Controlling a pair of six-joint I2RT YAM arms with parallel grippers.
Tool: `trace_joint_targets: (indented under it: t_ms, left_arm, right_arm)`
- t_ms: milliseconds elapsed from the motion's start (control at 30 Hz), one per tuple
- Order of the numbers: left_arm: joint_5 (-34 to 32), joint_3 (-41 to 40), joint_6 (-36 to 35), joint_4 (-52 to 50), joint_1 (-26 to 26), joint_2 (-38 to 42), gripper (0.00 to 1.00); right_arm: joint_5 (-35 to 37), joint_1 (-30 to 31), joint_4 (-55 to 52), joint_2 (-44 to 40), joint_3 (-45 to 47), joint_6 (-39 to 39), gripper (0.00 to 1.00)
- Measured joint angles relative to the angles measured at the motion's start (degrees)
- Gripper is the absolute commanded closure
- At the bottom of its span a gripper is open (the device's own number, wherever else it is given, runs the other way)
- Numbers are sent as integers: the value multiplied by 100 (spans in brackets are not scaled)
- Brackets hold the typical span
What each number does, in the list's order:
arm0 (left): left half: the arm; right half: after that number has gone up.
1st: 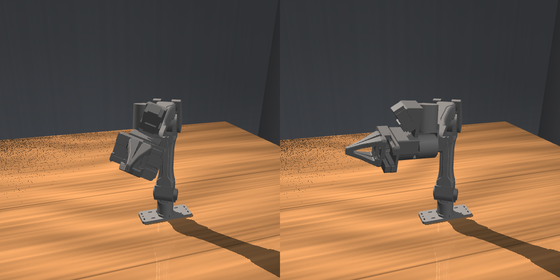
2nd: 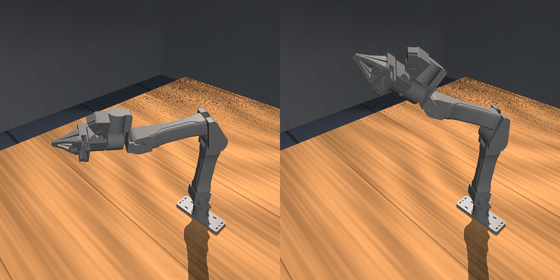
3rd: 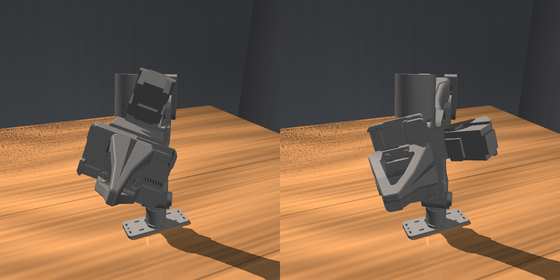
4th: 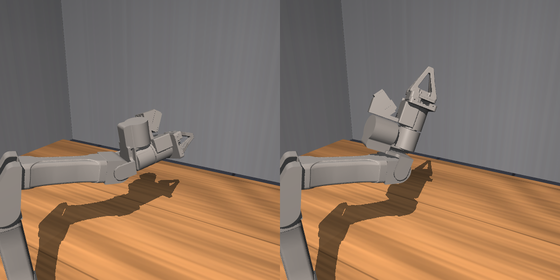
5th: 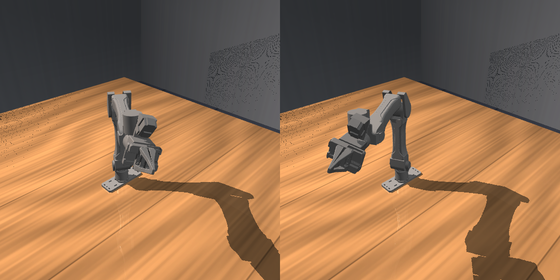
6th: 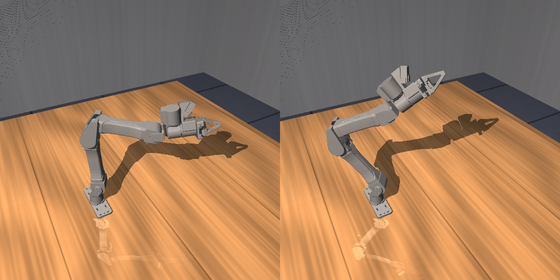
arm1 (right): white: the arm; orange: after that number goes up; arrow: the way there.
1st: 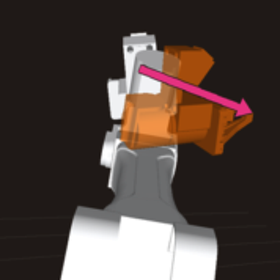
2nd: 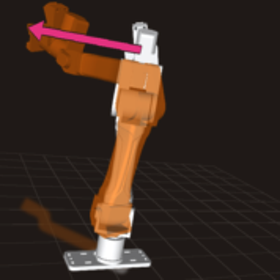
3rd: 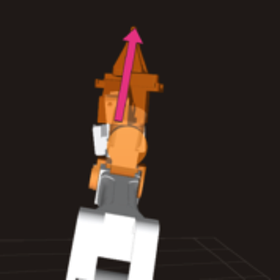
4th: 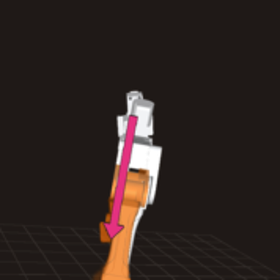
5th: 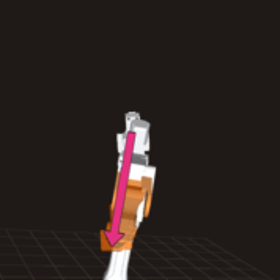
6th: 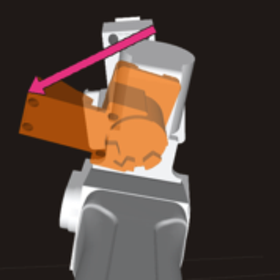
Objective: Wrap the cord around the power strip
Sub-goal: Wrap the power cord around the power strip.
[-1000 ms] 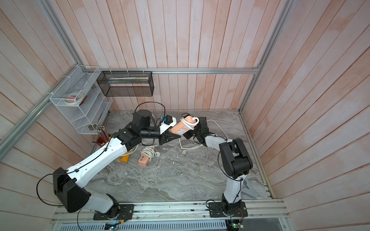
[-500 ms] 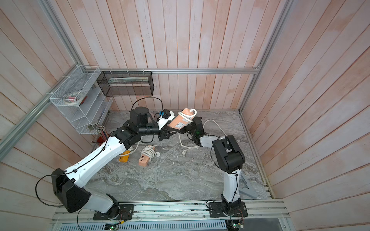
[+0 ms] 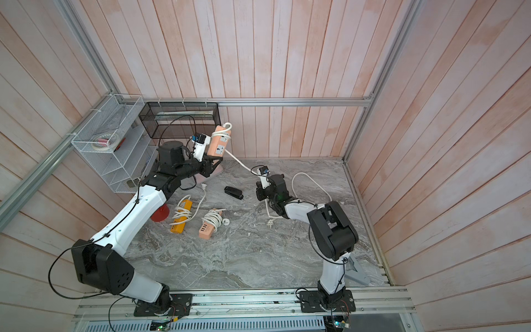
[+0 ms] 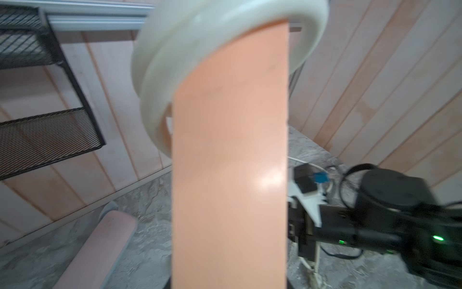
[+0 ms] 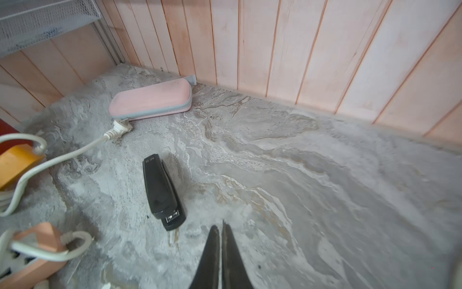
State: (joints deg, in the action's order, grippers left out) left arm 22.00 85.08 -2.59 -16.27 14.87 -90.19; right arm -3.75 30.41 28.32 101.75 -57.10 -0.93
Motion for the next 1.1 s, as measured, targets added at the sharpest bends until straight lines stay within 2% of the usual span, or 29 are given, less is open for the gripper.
trace_joint_targets:
  t_ms: [167, 267, 400, 500, 600, 800, 933, 1033, 1100]
  left_arm:
    - [-597, 426, -479, -629, 31, -636, 100]
    - [-802, 855, -922, -1108, 190, -1113, 100]
    - [-1314, 929, -1626, -1436, 557, -1434, 100]
    - [-1388, 920, -2133, -1698, 828, -1539, 100]
    - [-1056, 905, -2599, -2024, 1099, -1534, 100]
    - [188, 605, -3370, -2640, 1587, -1266, 100]
    - [1097, 555, -3556, -2833, 1941, -1064, 100]
    - [1530, 590, -3469, -2743, 2002, -938, 100]
    - [1600, 581, -3379, -2708, 1952, -828, 100]
  right_arm:
    - [643, 313, -9, -1174, 767, 1189, 100]
    - [706, 586, -20, -1746, 1084, 1928, 100]
    - [632, 577, -509, -2109, 688, 2640, 100]
    - [452, 450, -1008, -2090, -52, 2999, 100]
    - [79, 203, -1484, -1939, -874, 3158, 100]
    - [-863, -424, -2629, -1139, -2343, 3287, 100]
    - [-2020, -702, -3639, -251, -3425, 3289, 100]
    - [-3056, -852, -4264, 415, -4054, 3217, 100]
    - [-3526, -901, -4269, 693, -4109, 3049, 89]
